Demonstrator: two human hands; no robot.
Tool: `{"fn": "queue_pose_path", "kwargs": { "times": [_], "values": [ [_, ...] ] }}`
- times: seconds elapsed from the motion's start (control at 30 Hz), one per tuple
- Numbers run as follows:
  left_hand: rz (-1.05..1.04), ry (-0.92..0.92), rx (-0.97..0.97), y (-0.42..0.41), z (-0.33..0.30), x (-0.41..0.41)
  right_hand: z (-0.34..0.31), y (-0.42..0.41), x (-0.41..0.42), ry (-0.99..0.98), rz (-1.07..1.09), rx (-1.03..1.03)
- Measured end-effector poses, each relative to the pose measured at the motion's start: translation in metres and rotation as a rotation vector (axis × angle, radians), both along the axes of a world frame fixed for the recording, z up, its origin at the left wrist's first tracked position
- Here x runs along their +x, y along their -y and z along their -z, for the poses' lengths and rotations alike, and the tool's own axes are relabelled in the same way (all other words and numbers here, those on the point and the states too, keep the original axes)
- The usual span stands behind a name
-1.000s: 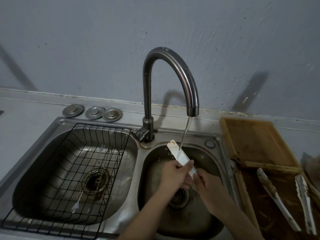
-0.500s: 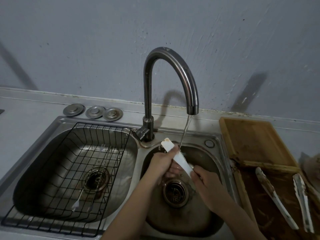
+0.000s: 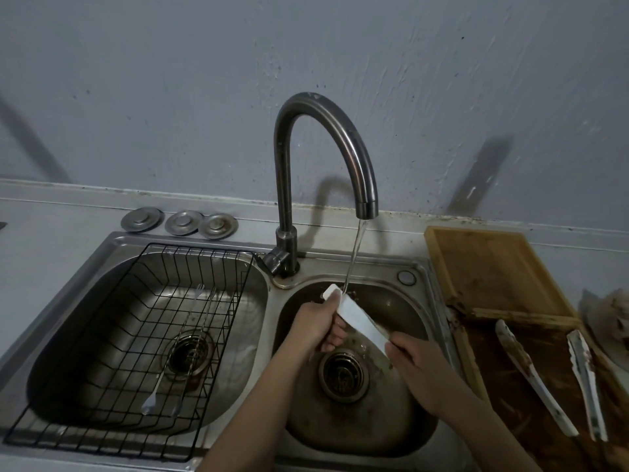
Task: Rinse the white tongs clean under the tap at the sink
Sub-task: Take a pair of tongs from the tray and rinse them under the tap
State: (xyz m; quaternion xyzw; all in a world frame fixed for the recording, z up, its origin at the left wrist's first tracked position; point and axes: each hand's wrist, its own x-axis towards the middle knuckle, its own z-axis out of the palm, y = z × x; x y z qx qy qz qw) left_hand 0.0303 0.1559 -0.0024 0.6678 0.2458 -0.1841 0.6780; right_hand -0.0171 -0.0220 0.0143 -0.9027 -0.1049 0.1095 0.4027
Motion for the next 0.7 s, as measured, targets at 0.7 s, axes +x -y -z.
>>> {"fn": "queue_pose_path", "kwargs": {
  "times": [0.7],
  "values": [
    [-0.135,0.135,-0.156,0.012,-0.006,-0.002,-0.009,-0.003,0.001,0.242,-0.001,-0.464]
  ]
}}
